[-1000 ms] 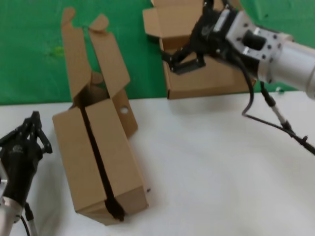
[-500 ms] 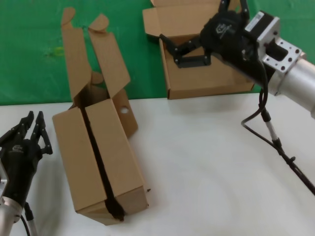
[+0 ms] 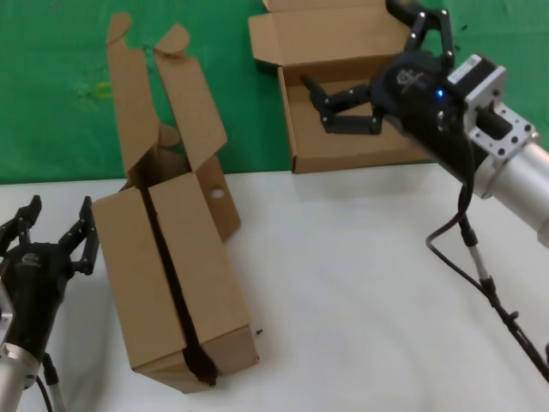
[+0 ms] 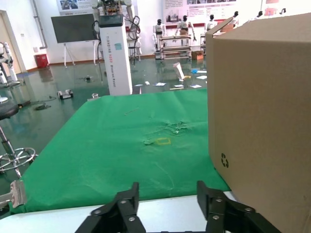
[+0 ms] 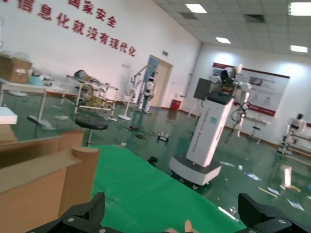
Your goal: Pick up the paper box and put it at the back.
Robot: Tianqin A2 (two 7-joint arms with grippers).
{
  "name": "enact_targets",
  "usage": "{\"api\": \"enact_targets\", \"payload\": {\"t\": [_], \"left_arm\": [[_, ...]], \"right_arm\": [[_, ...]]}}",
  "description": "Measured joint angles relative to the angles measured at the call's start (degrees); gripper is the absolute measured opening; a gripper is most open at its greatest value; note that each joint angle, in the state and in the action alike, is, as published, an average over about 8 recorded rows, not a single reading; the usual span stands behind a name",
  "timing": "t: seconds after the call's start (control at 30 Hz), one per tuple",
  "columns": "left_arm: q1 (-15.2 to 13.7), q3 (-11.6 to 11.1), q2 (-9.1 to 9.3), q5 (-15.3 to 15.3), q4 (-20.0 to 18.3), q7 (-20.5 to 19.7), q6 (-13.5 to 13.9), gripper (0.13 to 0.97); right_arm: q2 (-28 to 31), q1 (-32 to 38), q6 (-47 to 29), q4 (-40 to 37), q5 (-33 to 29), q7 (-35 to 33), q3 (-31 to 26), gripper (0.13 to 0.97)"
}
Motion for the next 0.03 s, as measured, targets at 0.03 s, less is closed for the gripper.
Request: {"api": "enact_targets", "payload": {"t": [0.03], "left_arm": [[0.00,0.00,0.00,0.00,0.00,0.00,0.00,0.294]], "right_arm": [[0.01,-0.23,0.30,-0.03,0.18,-0.06,0.00,0.966]]}}
